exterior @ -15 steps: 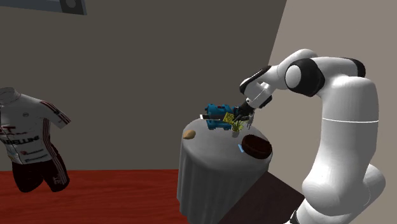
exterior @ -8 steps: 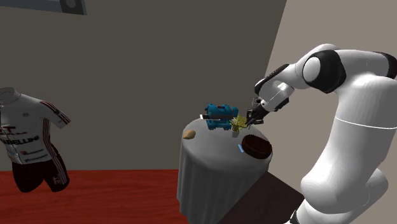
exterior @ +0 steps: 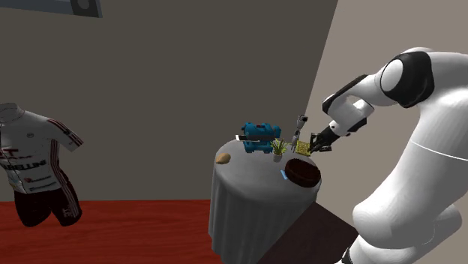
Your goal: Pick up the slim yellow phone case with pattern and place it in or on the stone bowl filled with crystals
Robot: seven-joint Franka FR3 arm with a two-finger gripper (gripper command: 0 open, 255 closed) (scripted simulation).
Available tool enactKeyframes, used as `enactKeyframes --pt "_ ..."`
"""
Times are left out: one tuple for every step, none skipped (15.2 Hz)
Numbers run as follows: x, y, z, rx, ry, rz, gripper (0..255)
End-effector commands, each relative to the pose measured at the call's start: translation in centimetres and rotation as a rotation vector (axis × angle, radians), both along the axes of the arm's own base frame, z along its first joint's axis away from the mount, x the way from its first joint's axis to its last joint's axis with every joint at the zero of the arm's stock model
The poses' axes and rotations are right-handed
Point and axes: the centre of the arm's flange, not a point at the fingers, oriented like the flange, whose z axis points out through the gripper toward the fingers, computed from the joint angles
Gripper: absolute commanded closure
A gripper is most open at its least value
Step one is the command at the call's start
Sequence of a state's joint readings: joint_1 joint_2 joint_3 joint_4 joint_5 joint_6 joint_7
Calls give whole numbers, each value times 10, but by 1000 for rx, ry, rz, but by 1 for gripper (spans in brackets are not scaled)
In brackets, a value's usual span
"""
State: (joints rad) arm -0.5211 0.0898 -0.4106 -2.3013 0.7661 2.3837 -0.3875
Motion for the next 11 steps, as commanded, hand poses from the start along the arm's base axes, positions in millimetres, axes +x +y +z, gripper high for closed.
enactKeyframes --pt "-30 -7 2 1 0 1 255" --pt "-30 -7 -3 1 0 1 255" --pt "-30 -7 -8 1 0 1 255" --pt "-30 -7 -14 1 0 1 255" --pt "-30 -7 -19 1 0 1 255" --pt "-30 -7 -24 1 0 1 255" --pt "-30 -7 -29 1 0 1 255" --pt "-30 -7 -35 1 0 1 255" --pt "-30 -7 -40 1 0 1 255" --pt "-30 -7 -45 1 0 1 255" --pt "-30 -7 -51 1 0 1 255"
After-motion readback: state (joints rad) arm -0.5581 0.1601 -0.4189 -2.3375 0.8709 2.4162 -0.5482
